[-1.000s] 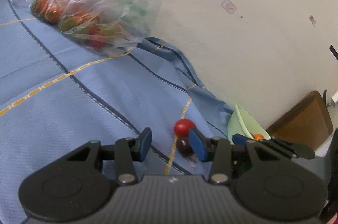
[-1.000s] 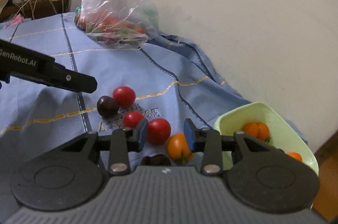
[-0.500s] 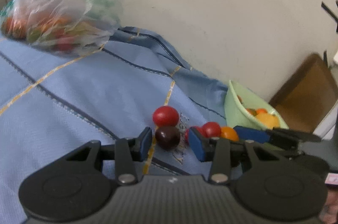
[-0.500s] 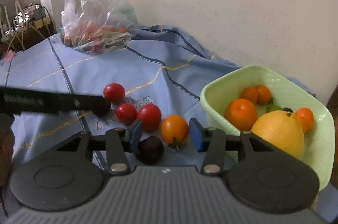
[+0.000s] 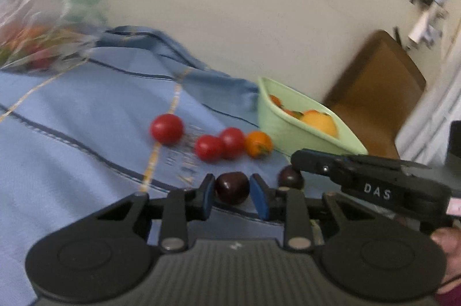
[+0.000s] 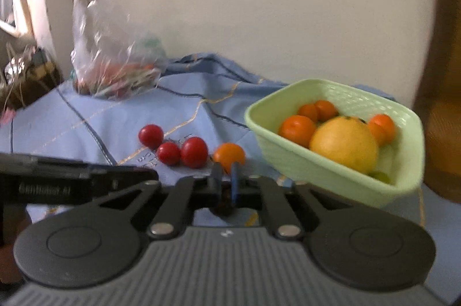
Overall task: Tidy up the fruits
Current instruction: 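Grasp a dark purple tomato with the left tool while the right reaches for a red tomato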
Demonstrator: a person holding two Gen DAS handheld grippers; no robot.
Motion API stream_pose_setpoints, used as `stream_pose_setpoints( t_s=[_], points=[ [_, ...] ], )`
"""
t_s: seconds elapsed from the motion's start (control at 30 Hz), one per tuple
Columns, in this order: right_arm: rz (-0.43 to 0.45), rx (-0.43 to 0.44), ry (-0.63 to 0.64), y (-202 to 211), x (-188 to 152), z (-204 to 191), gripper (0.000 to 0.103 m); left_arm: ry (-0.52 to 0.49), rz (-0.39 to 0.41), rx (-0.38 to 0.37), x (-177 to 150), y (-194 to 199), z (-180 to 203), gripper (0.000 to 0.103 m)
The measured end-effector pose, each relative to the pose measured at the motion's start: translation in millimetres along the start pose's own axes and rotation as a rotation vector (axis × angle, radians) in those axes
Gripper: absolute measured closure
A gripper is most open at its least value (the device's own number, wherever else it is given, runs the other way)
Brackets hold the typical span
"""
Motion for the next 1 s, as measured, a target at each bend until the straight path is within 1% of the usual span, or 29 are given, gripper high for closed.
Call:
stream_pose_setpoints(
  t_s=[0.07,0.13,0.2,0.23,0.3,0.37,0.4,0.47,0.57,0.6,0.7,0.77,0.83,0.9,1.0],
  points=[
    [0.005,0.018,-0.027,2.8,-3.0,4.4,0.095,-0.005,0.002,0.007,-0.4,0.0,1.7,0.076],
    [0.008,0.035,-0.052,6.4,-4.8,6.9,0.091,0.019,0.0,-0.002,0.0,-0.2,-1.6,0.076],
    [0.015,0.06,-0.07,8.8,-6.6,6.9,0.09,0.046,-0.007,-0.012,0.6,-1.2,-4.9,0.076],
    [0.013,0.065,-0.068,9.1,-7.4,5.2,0.088,0.056,-0.01,-0.019,0.7,-1.6,-5.9,0.076],
    [0.009,0.062,-0.051,9.4,-11.7,1.7,0.081,0.06,-0.01,-0.022,0.9,-2.0,-5.5,0.076],
    [0.018,0.043,-0.02,10.8,-13.7,-2.7,0.07,0.051,-0.009,-0.019,0.1,-1.4,-3.8,0.076],
    [0.021,0.033,-0.003,10.5,-13.9,-4.6,0.067,0.046,-0.008,-0.018,0.1,-0.9,-3.4,0.076],
    [0.024,-0.005,0.025,7.9,-13.9,-4.3,0.056,0.04,-0.007,-0.015,0.3,-1.0,-2.6,0.076],
    [0.016,-0.088,0.054,-1.1,-16.1,2.7,0.054,0.036,-0.01,-0.014,-0.1,-1.5,-2.4,0.076],
    [0.002,-0.102,0.043,-4.1,-16.2,6.9,0.054,0.034,-0.011,-0.013,-0.2,-1.7,-2.3,0.076],
    [-0.001,-0.082,0.01,-4.2,-15.6,13.4,0.054,0.028,-0.006,-0.008,0.4,-1.3,-2.2,0.076],
    [0.016,-0.077,0.016,-1.5,-12.8,9.6,0.054,0.034,0.004,-0.003,1.9,0.3,-3.9,0.076],
    [0.052,-0.081,0.059,2.7,-6.2,-1.5,0.054,0.055,0.011,0.005,3.6,1.9,-8.5,0.076],
    [0.07,-0.078,0.118,1.1,2.0,-14.9,0.055,0.089,0.015,0.008,5.5,2.8,-15.1,0.076],
    [0.054,-0.059,0.214,-10.7,14.4,-35.3,0.056,0.132,0.023,0.026,8.2,5.8,-25.8,0.076]
  ],
)
Point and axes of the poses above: each gripper's, at about its wrist camera, not at the fingertips, and y roughly against the way its jaws point, z to its right, x to its top, the point moved 10 cm from there along -y, roughly the way its jaws point, and after that the axes turned 13 degrees about -z, right-handed, at the moved point
